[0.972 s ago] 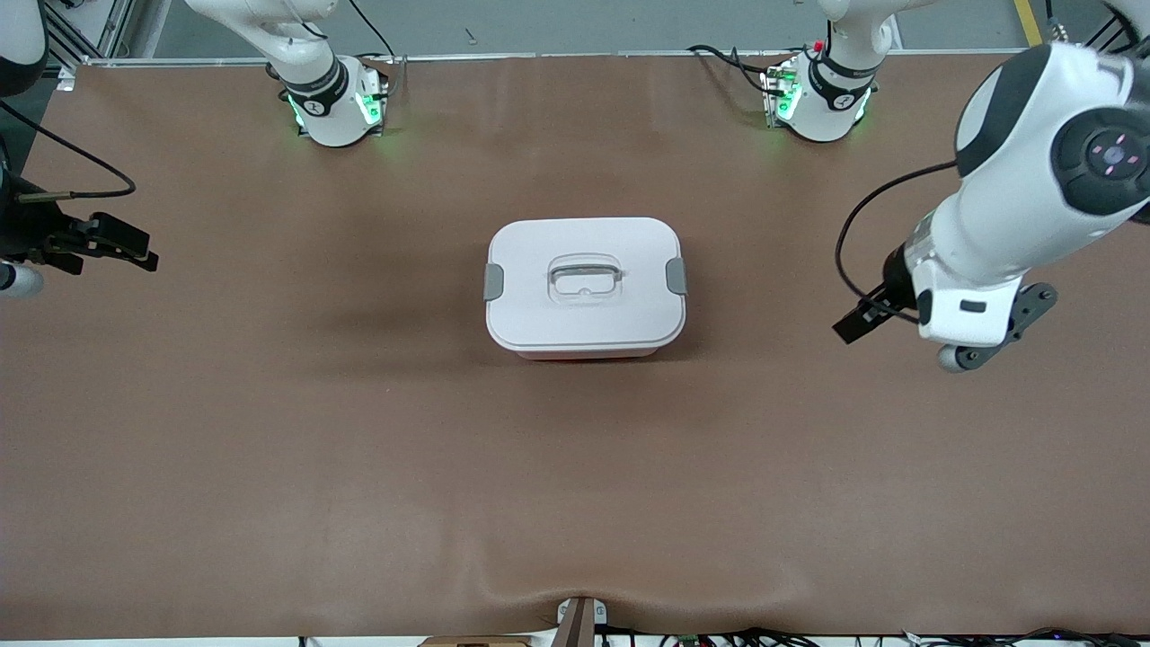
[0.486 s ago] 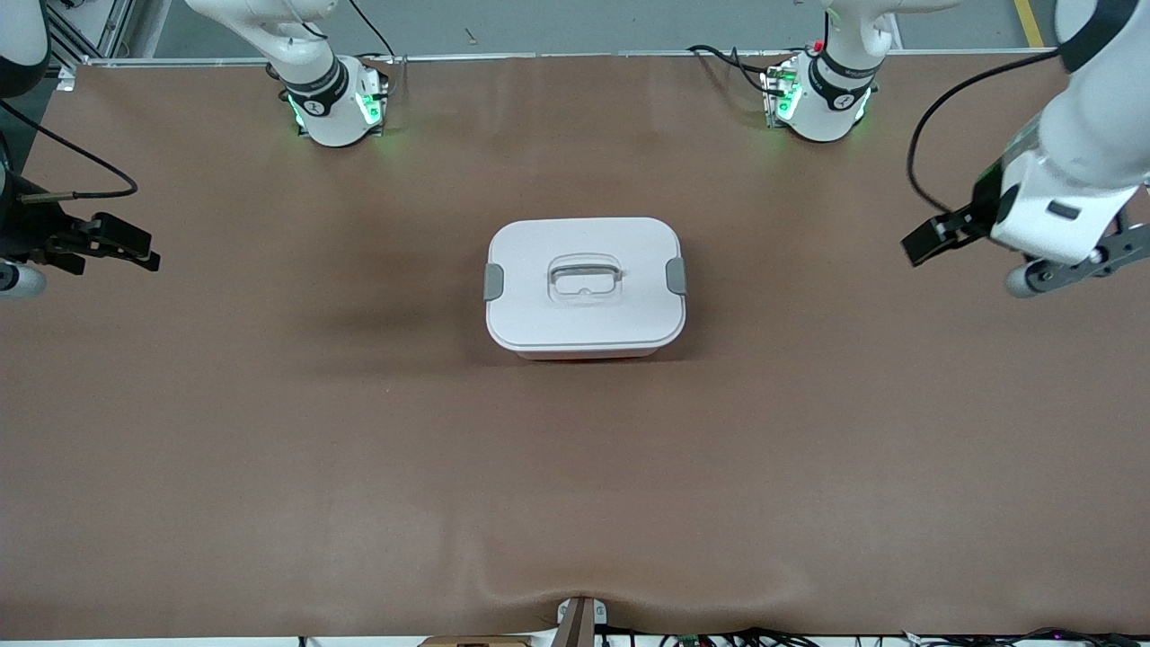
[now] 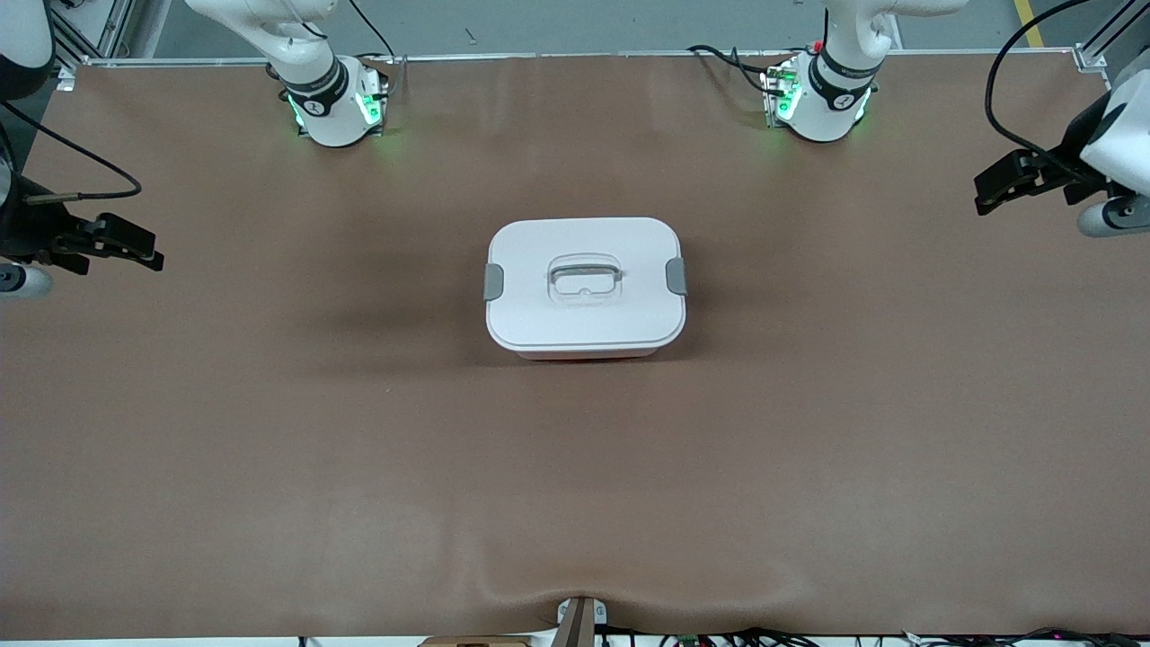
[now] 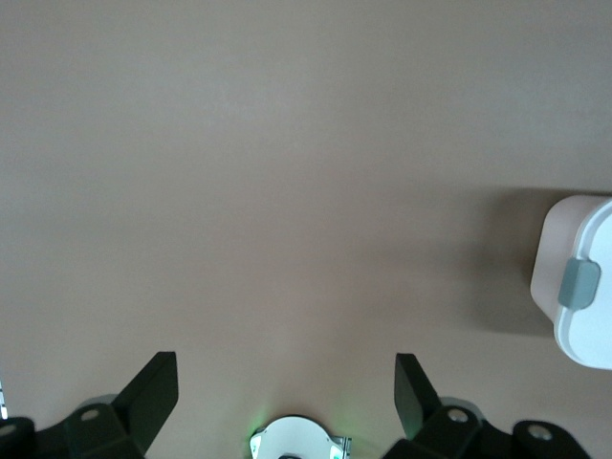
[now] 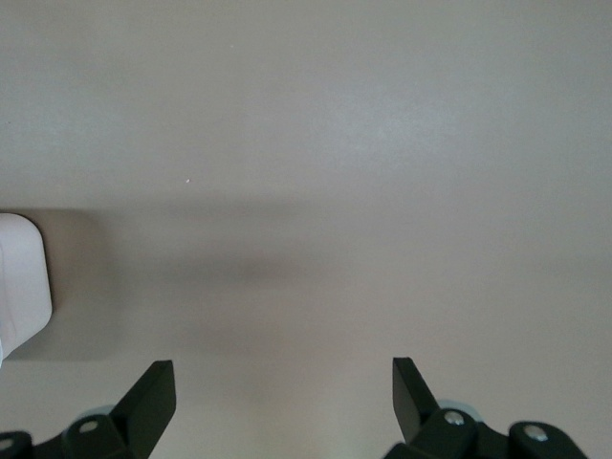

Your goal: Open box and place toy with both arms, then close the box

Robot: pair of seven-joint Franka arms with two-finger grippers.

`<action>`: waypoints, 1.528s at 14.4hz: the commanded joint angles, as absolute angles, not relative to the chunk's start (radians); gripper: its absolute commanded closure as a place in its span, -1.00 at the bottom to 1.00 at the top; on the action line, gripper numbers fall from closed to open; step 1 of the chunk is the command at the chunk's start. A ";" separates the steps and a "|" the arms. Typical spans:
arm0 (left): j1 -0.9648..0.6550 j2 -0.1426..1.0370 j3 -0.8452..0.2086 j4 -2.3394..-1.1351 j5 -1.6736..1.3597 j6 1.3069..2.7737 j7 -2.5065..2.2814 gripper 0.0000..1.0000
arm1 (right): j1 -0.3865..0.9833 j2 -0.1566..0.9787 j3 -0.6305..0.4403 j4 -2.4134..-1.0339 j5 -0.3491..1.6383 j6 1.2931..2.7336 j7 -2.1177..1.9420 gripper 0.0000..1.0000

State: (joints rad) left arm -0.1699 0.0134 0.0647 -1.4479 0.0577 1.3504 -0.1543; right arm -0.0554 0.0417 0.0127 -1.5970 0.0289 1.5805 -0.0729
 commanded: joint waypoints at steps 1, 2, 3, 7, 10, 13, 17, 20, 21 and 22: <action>-0.219 -0.052 0.112 -1.537 0.040 1.371 -0.129 -1.00 | -0.044 0.008 0.006 -1.623 0.035 1.583 -0.078 -1.00; -0.222 -0.070 0.112 -1.564 0.040 1.390 -0.127 -1.00 | -0.052 0.002 0.005 -1.637 0.035 1.583 -0.078 -1.00; -0.221 -0.089 0.112 -1.597 0.040 1.411 -0.127 -1.00 | -0.055 -0.011 0.002 -1.660 0.035 1.591 -0.077 -1.00; -0.210 -0.081 0.110 -1.605 0.040 1.436 -0.127 -1.00 | -0.055 -0.017 -0.002 -1.664 0.028 1.597 -0.075 -1.00; -0.186 -0.077 0.107 -1.605 0.037 1.439 -0.126 -1.00 | -0.061 -0.017 -0.005 -1.677 0.023 1.606 -0.074 -1.00; -0.149 -0.077 0.103 -1.609 -0.001 1.457 -0.098 -1.00 | -0.054 -0.017 -0.002 -1.675 -0.040 1.615 -0.037 -1.00; -0.150 -0.101 0.097 -1.649 -0.006 1.477 -0.084 -1.00 | -0.054 -0.026 -0.002 -1.671 -0.035 1.600 -0.031 -1.00; -0.155 -0.109 0.068 -1.669 -0.011 1.503 -0.084 -1.00 | -0.054 -0.028 -0.002 -1.657 -0.018 1.591 -0.028 -1.00; -0.155 -0.106 0.051 -1.666 -0.006 1.505 -0.084 -1.00 | -0.057 -0.028 -0.003 -1.655 0.006 1.589 -0.032 -1.00; -0.155 -0.104 0.042 -1.664 -0.002 1.505 -0.084 -1.00 | -0.060 -0.028 -0.006 -1.657 0.017 1.591 -0.041 -1.00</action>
State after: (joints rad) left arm -0.1573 -0.0714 0.0639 -1.6313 0.0031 1.4846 -0.1002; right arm -0.0559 -0.0058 -0.0040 -1.6465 -0.0087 1.5979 -0.0477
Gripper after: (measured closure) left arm 0.000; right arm 0.000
